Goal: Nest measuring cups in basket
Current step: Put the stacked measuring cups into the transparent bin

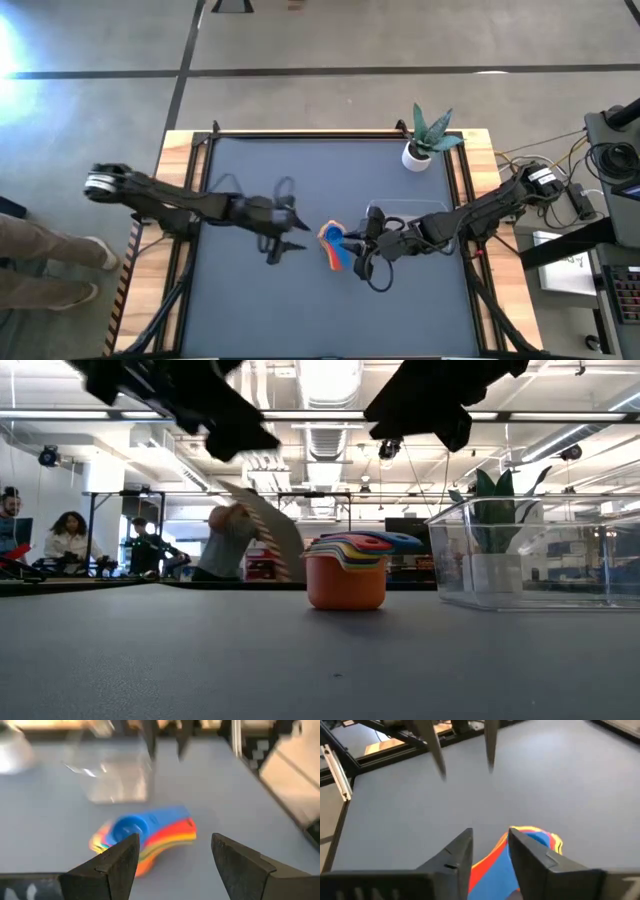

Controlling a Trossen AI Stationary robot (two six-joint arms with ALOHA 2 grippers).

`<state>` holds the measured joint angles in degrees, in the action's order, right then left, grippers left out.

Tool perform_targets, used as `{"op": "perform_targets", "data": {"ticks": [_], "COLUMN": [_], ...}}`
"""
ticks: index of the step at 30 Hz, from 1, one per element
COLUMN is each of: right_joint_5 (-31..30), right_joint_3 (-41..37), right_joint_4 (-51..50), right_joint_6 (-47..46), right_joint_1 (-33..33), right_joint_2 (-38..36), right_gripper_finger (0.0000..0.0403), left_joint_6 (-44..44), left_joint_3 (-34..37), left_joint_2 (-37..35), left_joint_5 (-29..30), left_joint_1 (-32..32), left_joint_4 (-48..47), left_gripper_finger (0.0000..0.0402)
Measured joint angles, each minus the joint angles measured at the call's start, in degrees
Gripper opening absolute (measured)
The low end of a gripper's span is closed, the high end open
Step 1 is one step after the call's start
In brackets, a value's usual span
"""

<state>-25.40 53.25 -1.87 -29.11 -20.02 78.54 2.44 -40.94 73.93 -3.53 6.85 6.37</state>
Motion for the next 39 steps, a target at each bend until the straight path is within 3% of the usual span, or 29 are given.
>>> {"op": "perform_targets", "data": {"ticks": [4,7,12,17,30,39], "right_joint_5": [0.05,0.00,1.20,1.45,1.25,2.87], "right_joint_3": [0.00,0.00,0.75,8.15,33.18,36.98], "right_joint_4": [-0.92,-0.81,-2.62,-12.53,-46.50,-49.91], "right_joint_6": [-0.94,-0.91,-0.85,-0.91,-20.43,-28.28], "right_joint_1": [1.35,2.31,3.54,3.77,3.95,3.95], "right_joint_2": [0.01,0.18,0.33,2.39,25.22,28.94], "right_gripper_finger": [0.0176,0.0223,0.0293,0.0339,0.0354,0.0354], "left_joint_6": [0.29,0.36,0.18,-0.05,-0.41,-0.42], "left_joint_3": [5.91,8.88,11.02,10.84,10.75,12.30], "left_joint_2": [-9.12,-13.70,-17.20,-17.69,-19.29,-19.71], "left_joint_5": [4.15,5.80,8.14,8.18,10.47,8.83], "left_joint_1": [-0.49,-0.95,-2.02,-3.47,-5.98,-5.96], "left_joint_4": [6.33,9.06,9.50,10.68,12.80,12.20], "left_gripper_finger": [0.0229,0.0206,0.0112,0.0011,0.0002,0.0000]}}
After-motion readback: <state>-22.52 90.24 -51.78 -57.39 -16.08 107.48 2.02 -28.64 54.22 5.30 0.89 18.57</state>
